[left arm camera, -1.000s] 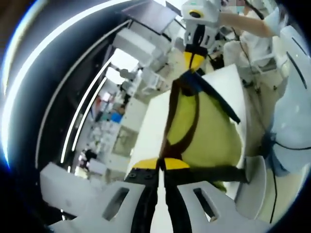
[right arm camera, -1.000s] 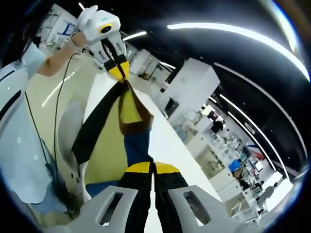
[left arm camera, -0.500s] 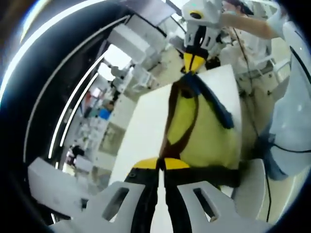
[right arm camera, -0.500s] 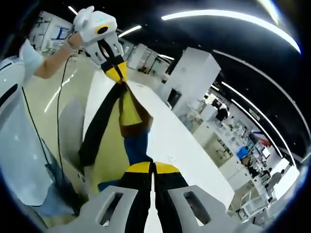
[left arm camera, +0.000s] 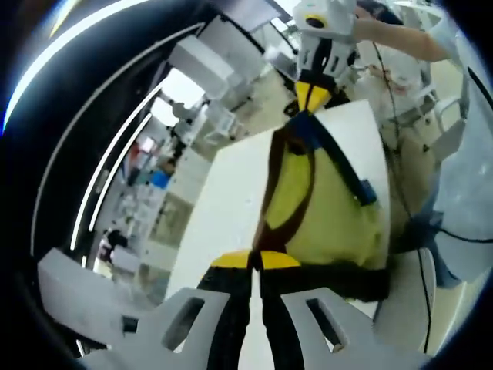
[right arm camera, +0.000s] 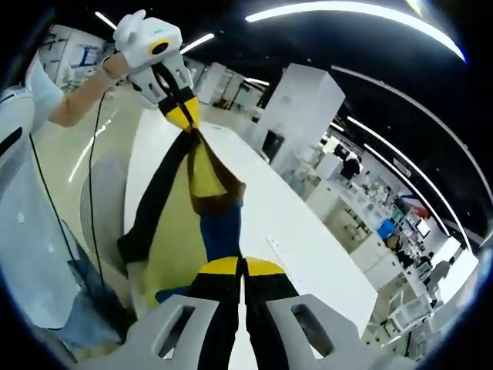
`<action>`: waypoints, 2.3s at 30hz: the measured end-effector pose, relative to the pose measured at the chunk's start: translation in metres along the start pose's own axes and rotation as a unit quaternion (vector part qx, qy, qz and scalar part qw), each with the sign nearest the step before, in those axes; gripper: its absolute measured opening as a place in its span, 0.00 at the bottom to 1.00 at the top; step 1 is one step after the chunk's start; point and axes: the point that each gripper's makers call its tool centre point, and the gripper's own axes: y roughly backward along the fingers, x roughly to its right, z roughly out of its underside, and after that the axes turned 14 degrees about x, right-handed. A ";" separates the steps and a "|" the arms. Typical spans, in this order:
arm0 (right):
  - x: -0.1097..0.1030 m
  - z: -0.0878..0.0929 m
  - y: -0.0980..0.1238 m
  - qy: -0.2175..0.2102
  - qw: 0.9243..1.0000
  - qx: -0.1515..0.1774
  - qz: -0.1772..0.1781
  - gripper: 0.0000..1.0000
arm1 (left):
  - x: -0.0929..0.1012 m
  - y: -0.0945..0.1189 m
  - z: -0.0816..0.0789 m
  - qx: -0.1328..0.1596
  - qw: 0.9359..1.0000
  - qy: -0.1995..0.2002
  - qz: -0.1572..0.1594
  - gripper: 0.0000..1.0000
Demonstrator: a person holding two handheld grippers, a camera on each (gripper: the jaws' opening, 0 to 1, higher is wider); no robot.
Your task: Fold the garment on the visible template until the final outline fits inside the template.
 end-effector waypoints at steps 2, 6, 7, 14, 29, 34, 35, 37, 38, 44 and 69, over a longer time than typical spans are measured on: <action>0.001 0.002 -0.003 -0.003 1.000 -0.001 0.002 0.01 | -0.002 -0.003 0.004 0.000 1.000 0.003 0.002 0.00; 0.005 0.008 -0.013 -0.014 1.000 -0.009 0.009 0.01 | -0.007 -0.011 0.015 0.001 1.000 0.012 0.012 0.00; 0.006 0.009 -0.014 -0.015 1.000 -0.010 0.010 0.01 | -0.008 -0.012 0.017 0.000 1.000 0.012 0.013 0.00; 0.012 0.021 -0.027 -0.036 0.999 -0.020 0.022 0.01 | -0.015 -0.025 0.029 0.003 1.000 0.015 0.011 0.00; 0.048 0.057 -0.049 -0.052 0.998 -0.025 -0.007 0.01 | -0.032 -0.077 0.050 -0.020 0.998 0.056 -0.001 0.00; 0.057 0.071 -0.055 -0.055 0.998 -0.025 -0.020 0.01 | -0.033 -0.099 0.059 -0.031 0.997 0.072 -0.005 0.00; 0.059 0.074 -0.055 -0.057 0.998 -0.024 -0.021 0.01 | -0.034 -0.102 0.061 -0.034 0.996 0.076 -0.005 0.00; 0.064 0.080 -0.057 -0.060 0.998 -0.023 -0.022 0.01 | -0.036 -0.109 0.065 -0.038 0.996 0.083 -0.006 0.00; 0.066 0.082 -0.058 -0.061 0.998 -0.022 -0.024 0.01 | -0.037 -0.112 0.065 -0.039 0.996 0.084 -0.008 0.00; 0.080 0.093 -0.065 -0.062 0.997 -0.020 -0.034 0.01 | -0.042 -0.124 0.067 -0.046 0.994 0.093 -0.017 0.00; 0.102 0.157 -0.109 -0.103 0.993 -0.034 -0.042 0.01 | -0.043 -0.186 0.113 -0.075 0.988 0.132 -0.017 0.00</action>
